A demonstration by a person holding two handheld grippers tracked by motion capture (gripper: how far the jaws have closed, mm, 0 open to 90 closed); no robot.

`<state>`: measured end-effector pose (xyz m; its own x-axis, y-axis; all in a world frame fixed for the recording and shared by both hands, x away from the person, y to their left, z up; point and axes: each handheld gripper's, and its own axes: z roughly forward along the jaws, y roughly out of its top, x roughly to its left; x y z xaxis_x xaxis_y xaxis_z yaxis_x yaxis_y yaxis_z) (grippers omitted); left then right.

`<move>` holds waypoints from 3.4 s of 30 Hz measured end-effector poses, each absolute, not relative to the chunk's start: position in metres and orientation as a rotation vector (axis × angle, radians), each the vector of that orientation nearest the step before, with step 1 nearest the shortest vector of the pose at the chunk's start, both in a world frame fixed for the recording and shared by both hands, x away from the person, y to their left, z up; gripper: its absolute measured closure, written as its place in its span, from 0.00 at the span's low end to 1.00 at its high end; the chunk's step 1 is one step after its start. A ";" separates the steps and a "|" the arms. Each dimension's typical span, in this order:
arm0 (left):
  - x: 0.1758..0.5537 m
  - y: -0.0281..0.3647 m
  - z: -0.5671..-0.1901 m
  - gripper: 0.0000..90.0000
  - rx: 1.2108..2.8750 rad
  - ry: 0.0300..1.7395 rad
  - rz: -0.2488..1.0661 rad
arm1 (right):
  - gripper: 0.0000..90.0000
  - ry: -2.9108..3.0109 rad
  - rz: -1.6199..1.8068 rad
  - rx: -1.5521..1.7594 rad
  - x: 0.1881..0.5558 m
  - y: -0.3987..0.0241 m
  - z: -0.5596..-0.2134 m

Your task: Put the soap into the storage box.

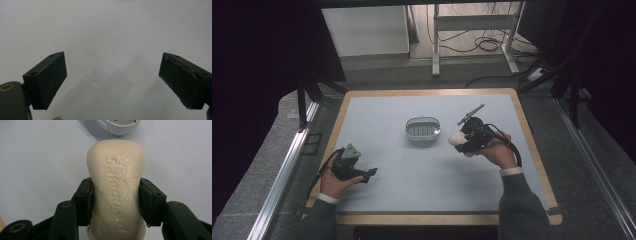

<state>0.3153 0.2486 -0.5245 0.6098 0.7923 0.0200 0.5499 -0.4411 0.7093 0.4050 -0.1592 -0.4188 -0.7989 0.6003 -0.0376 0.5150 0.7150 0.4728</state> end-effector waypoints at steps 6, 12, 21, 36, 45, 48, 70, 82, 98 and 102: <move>0.316 0.247 -0.526 0.09 2.170 1.049 0.462 | 0.55 2.737 0.658 0.877 0.412 -0.154 -0.419; 0.315 0.246 -0.526 0.09 2.176 1.051 0.459 | 0.55 2.742 0.665 0.852 0.418 -0.149 -0.417; 0.318 0.243 -0.527 0.09 2.194 1.020 0.446 | 0.55 2.746 0.714 0.806 0.424 -0.144 -0.412; 0.321 0.238 -0.519 0.08 2.192 0.974 0.418 | 0.55 2.743 0.680 0.732 0.438 -0.129 -0.392; 0.320 0.237 -0.519 0.08 2.199 0.964 0.410 | 0.55 2.776 0.655 0.638 0.449 -0.103 -0.391; 0.318 0.237 -0.519 0.08 2.199 0.962 0.407 | 0.55 2.789 0.634 0.600 0.457 -0.091 -0.397; 0.317 0.233 -0.522 0.08 2.218 0.959 0.399 | 0.55 2.870 0.583 0.458 0.488 -0.050 -0.416; 0.316 0.234 -0.522 0.08 2.221 0.953 0.400 | 0.55 2.900 0.554 0.409 0.498 -0.039 -0.424; 0.317 0.237 -0.524 0.08 2.213 0.968 0.391 | 0.55 2.931 0.483 0.300 0.513 -0.022 -0.444; 0.317 0.237 -0.524 0.08 2.218 0.968 0.391 | 0.54 2.930 0.446 0.279 0.513 -0.019 -0.450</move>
